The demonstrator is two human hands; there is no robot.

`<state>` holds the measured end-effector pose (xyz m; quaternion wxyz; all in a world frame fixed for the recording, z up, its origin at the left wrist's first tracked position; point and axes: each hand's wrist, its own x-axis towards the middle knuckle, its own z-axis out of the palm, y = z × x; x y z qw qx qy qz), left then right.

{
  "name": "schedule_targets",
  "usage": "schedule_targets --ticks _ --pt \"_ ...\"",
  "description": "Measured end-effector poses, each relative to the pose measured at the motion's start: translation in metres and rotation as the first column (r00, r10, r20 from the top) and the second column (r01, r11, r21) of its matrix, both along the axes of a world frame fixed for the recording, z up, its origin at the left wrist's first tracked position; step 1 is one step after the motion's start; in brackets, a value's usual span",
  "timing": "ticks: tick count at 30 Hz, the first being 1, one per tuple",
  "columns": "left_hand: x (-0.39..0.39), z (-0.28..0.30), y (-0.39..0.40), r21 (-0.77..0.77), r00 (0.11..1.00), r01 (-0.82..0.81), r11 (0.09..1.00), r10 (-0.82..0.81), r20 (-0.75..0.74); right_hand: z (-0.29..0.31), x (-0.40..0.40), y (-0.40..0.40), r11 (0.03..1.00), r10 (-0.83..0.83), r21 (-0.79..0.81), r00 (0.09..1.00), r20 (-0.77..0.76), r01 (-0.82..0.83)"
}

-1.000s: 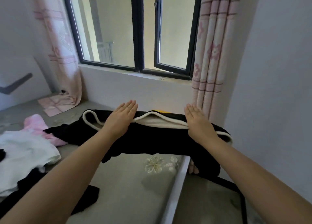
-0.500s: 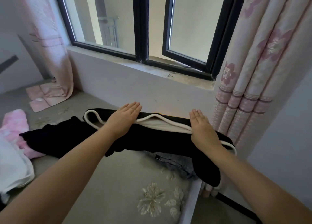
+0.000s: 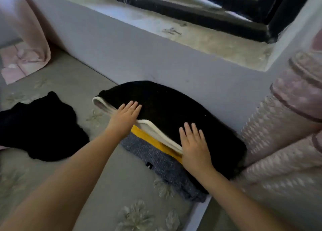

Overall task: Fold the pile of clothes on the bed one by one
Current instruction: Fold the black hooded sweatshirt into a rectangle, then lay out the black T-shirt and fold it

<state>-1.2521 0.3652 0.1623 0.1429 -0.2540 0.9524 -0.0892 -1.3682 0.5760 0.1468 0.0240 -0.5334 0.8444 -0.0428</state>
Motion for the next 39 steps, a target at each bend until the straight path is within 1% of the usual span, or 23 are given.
schedule_targets --ticks 2,3,5,6,8,10,12,13,15,17,19,20,21,23,26,29,32,35,37,39 --pt "0.007 -0.064 0.017 0.151 0.991 -0.076 0.986 0.058 0.120 -0.064 0.005 0.000 0.976 0.021 0.213 0.987 0.160 -0.055" --pt "0.009 -0.091 0.026 0.224 0.987 -0.089 0.971 0.055 0.151 -0.090 0.007 -0.001 0.957 0.008 0.283 0.977 0.211 -0.069" --pt "0.010 -0.133 0.042 0.325 0.987 -0.103 0.940 0.058 0.147 -0.134 0.010 -0.001 0.942 0.003 0.326 0.972 0.237 -0.082" --pt "0.010 -0.148 0.046 0.349 0.989 -0.120 0.929 0.083 0.121 -0.147 0.009 0.000 0.944 0.014 0.317 0.971 0.238 -0.091" --pt "0.008 -0.168 0.049 0.353 0.990 -0.136 0.926 0.114 0.081 -0.161 0.007 0.001 0.963 0.049 0.252 0.981 0.189 -0.097" --pt "0.006 -0.178 0.049 0.350 0.992 -0.123 0.929 0.102 0.080 -0.170 0.004 0.002 0.980 0.071 0.177 0.989 0.128 -0.093" --pt "0.005 -0.182 0.046 0.353 0.992 -0.120 0.928 0.101 0.072 -0.177 0.002 0.004 0.978 0.088 0.173 0.984 0.152 -0.114" --pt "0.006 -0.183 0.046 0.353 0.992 -0.123 0.927 0.109 0.060 -0.180 0.002 0.004 0.972 0.086 0.198 0.979 0.185 -0.123" --pt "0.012 -0.183 0.046 0.365 0.992 -0.116 0.924 0.125 0.001 -0.181 0.004 0.005 0.964 0.057 0.246 0.982 0.182 -0.102" --pt "0.027 -0.181 0.052 0.338 0.984 -0.116 0.934 0.155 -0.090 -0.174 0.011 0.005 0.959 0.028 0.273 0.987 0.155 -0.070" --pt "0.053 -0.180 0.062 0.318 0.952 -0.184 0.930 0.250 -0.179 -0.161 0.027 0.000 0.967 0.047 0.243 0.989 0.141 -0.081" --pt "0.065 -0.181 0.068 0.330 0.933 -0.230 0.916 0.304 -0.192 -0.157 0.034 -0.003 0.970 0.087 0.213 0.987 0.133 -0.114" --pt "0.080 -0.182 0.074 0.338 0.917 -0.280 0.898 0.355 -0.182 -0.153 0.044 -0.007 0.970 0.148 0.174 0.981 0.127 -0.169" --pt "0.127 -0.181 0.091 0.337 0.880 -0.405 0.850 0.462 -0.110 -0.148 0.077 -0.019 0.943 0.289 0.123 0.944 0.158 -0.309" --pt "0.212 -0.180 0.121 0.333 0.781 -0.587 0.738 0.625 -0.009 -0.147 0.139 -0.037 0.854 0.466 0.145 0.859 0.212 -0.499" --pt "0.311 -0.171 0.158 0.304 0.634 -0.746 0.593 0.771 0.053 -0.146 0.215 -0.051 0.736 0.621 0.142 0.743 0.248 -0.662" --pt "0.403 -0.160 0.203 0.244 0.433 -0.877 0.414 0.901 0.029 -0.144 0.298 -0.054 0.597 0.752 0.089 0.594 0.286 -0.797" --pt "0.476 -0.151 0.248 0.223 0.254 -0.940 0.257 0.966 -0.042 -0.142 0.377 -0.050 0.480 0.833 0.035 0.467 0.298 -0.877" --pt "0.514 -0.153 0.274 0.232 0.158 -0.958 0.171 0.985 -0.071 -0.145 0.419 -0.046 0.434 0.862 0.025 0.423 0.278 -0.901" --pt "0.549 -0.162 0.296 0.230 0.084 -0.968 0.101 0.993 -0.085 -0.153 0.454 -0.043 0.406 0.880 0.032 0.400 0.257 -0.913"
